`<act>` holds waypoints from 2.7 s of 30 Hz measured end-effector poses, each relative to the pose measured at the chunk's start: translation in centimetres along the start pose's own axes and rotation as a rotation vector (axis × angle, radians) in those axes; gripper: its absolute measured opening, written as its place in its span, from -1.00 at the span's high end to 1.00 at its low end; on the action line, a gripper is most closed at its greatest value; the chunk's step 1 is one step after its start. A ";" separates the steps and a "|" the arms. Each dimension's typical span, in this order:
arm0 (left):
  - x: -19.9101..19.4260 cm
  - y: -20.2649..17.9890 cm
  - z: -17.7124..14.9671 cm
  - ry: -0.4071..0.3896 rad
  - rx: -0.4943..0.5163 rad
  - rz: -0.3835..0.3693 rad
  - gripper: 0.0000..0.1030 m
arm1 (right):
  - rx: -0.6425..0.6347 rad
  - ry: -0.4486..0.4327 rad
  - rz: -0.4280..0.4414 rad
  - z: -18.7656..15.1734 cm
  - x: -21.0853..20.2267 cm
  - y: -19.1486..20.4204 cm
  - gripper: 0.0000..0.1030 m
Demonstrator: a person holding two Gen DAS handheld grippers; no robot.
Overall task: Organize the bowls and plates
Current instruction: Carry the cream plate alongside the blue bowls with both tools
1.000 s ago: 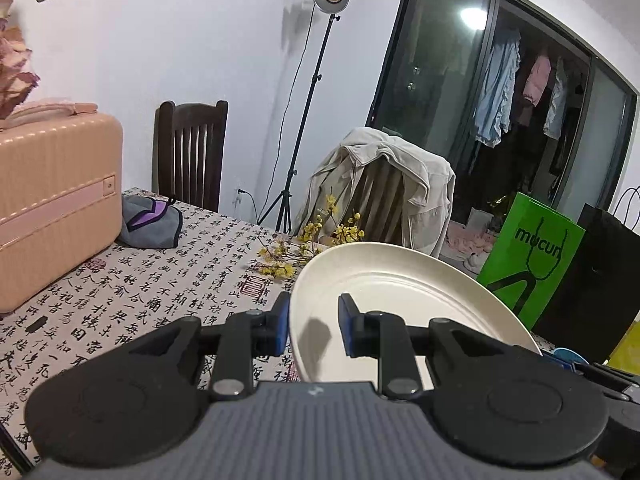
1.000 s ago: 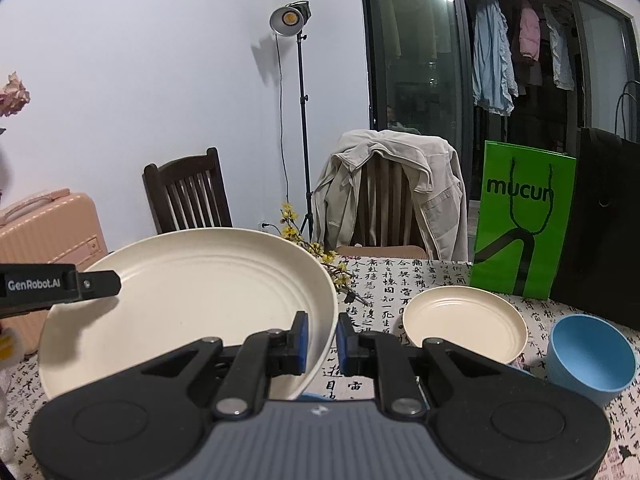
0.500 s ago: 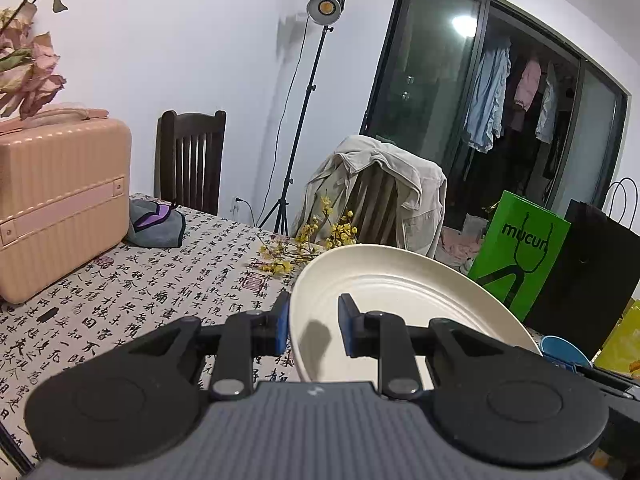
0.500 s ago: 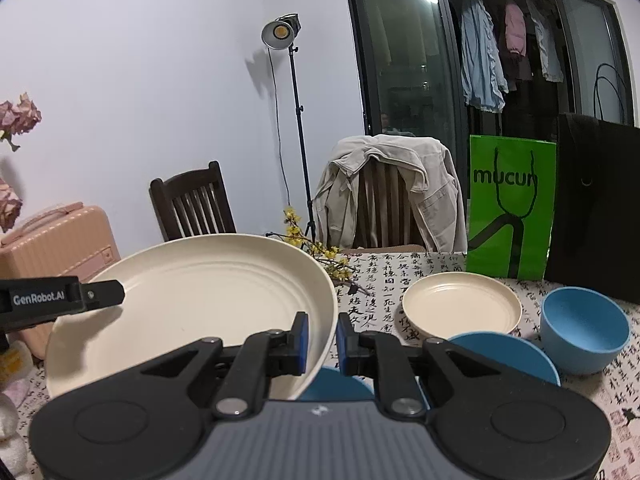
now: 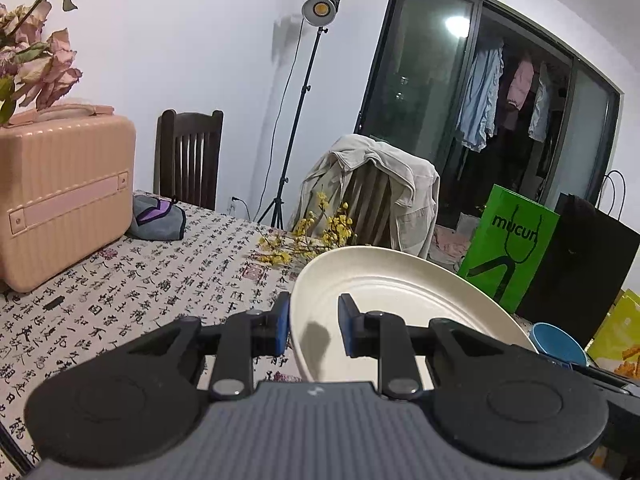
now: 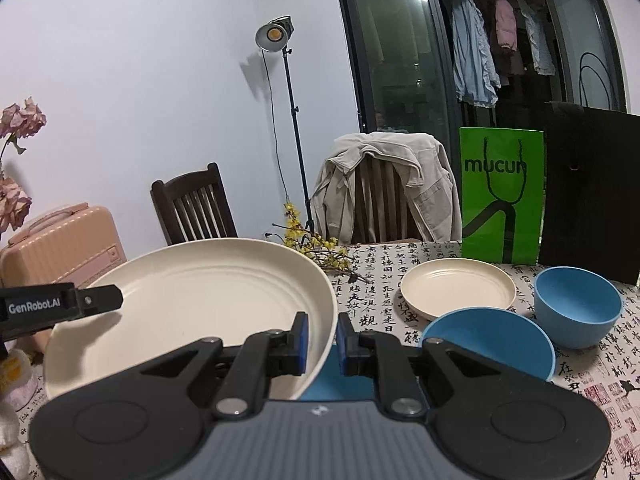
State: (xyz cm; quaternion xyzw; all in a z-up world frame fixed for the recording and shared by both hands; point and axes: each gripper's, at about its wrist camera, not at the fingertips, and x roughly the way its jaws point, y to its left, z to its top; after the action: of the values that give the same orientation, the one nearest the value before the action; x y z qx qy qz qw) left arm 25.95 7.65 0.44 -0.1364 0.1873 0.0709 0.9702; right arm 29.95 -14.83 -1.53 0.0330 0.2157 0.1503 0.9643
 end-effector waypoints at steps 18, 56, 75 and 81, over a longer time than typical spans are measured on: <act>-2.2 -0.1 -1.9 0.007 0.021 -0.018 0.53 | 0.016 -0.025 -0.012 -1.7 -3.0 0.1 0.72; -4.0 -4.7 -4.8 0.100 0.211 -0.042 0.53 | -0.001 0.044 -0.073 -3.3 -6.4 -3.4 0.72; -3.9 -6.8 -5.9 0.128 0.204 -0.094 0.53 | 0.041 0.127 -0.065 -4.5 -7.2 -6.8 0.72; -3.3 -8.3 -6.6 0.162 0.175 -0.081 0.53 | 0.049 0.140 -0.059 -3.7 -7.4 -8.6 0.72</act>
State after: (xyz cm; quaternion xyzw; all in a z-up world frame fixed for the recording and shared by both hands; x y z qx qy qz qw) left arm 22.20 -2.48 -2.17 -0.0642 0.2650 0.0041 0.9621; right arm 24.37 -25.28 -3.03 0.0396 0.2872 0.1183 0.9497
